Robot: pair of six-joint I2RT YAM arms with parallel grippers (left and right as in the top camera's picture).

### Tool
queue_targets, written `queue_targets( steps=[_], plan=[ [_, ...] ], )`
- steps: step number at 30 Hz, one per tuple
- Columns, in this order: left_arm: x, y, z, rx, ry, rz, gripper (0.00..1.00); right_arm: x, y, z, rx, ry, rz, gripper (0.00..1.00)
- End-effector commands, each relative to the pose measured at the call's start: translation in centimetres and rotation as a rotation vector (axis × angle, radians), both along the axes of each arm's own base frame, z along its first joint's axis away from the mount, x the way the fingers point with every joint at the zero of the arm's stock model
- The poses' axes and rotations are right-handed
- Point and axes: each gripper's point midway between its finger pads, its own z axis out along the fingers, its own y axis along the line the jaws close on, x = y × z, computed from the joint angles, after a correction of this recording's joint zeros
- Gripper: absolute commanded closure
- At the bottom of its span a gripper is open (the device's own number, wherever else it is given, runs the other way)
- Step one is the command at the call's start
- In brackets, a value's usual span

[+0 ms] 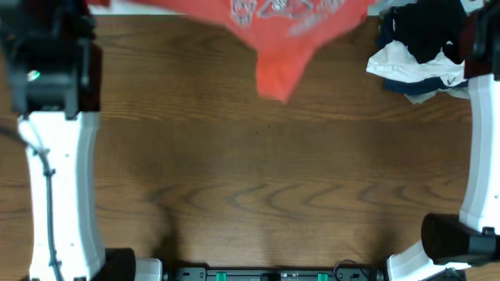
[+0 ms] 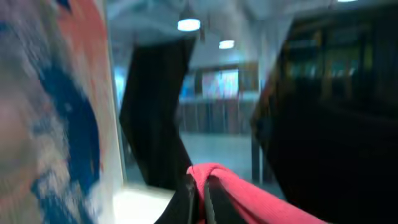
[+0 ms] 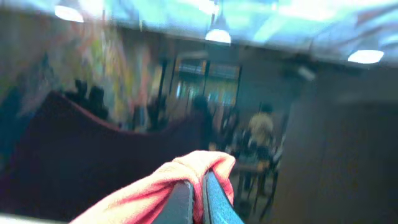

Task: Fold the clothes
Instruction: 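Lift the shirt high with both grippers and shake it out, then lower the shirt flat onto the table with both grippers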

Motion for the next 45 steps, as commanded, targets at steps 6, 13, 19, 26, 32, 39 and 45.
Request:
queue_targets(
  steps=[6, 13, 19, 26, 32, 39, 45],
  plan=[
    [3.3, 0.4, -7.5, 0.035, 0.316, -0.041, 0.95, 4.0, -1.0, -5.0, 0.0, 0.153, -0.034, 0.99],
    [3.5, 3.7, -21.5, -0.17, 0.789, 0.021, 0.94, 7.5, -1.2, -16.1, 0.002, 0.533, -0.011, 0.99],
    [-0.9, 6.7, -27.6, -0.451, 0.97, 0.147, 0.94, 5.7, -0.4, -23.0, 0.024, 0.828, 0.1, 0.99],
    [-7.3, 5.2, -29.4, -0.529, 1.16, 0.168, 0.94, -0.3, -0.6, -26.6, 0.097, 1.093, 0.143, 0.99],
    [-13.5, 3.2, -30.5, -0.615, 1.314, 0.17, 0.94, -6.8, -0.9, -28.8, 0.134, 1.315, 0.119, 0.98],
    [-19.4, 1.3, -32.6, -0.714, 1.358, 0.182, 0.94, -13.0, -0.3, -32.7, 0.169, 1.592, 0.107, 0.99],
    [-24.7, 0.3, -36.9, -0.833, 1.311, 0.249, 0.94, -17.6, 0.2, -37.4, 0.225, 1.766, 0.097, 0.98]
  ],
)
